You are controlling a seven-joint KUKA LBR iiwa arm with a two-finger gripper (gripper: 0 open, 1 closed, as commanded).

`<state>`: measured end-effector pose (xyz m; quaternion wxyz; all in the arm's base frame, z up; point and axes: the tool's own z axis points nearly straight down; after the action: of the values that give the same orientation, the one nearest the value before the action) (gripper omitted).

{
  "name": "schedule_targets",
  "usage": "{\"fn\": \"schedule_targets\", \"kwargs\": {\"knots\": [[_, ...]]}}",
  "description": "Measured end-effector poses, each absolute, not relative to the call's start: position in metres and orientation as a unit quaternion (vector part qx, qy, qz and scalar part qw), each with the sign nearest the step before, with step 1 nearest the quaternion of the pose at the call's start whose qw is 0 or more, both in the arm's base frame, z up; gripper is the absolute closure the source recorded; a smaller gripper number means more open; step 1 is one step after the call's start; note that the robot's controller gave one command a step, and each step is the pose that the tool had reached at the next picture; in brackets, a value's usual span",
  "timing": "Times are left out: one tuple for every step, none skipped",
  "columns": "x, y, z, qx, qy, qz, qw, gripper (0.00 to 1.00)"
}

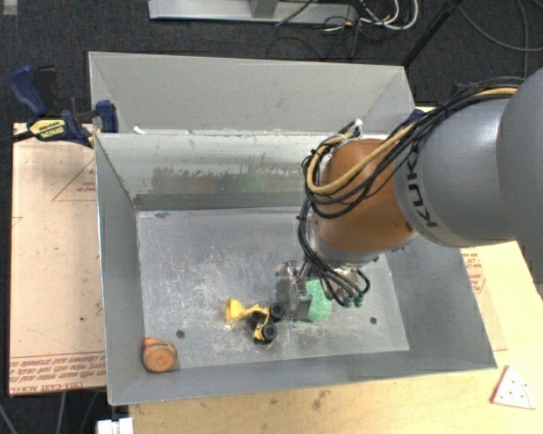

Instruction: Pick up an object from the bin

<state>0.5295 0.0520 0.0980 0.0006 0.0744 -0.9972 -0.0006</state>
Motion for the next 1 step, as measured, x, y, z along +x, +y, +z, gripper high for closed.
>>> {"fn": "schedule_targets", "kwargs": {"knots": [[0.5336,0.0632,0.097,0.067,-0.998,-0.001,0.0,0.0]]}}
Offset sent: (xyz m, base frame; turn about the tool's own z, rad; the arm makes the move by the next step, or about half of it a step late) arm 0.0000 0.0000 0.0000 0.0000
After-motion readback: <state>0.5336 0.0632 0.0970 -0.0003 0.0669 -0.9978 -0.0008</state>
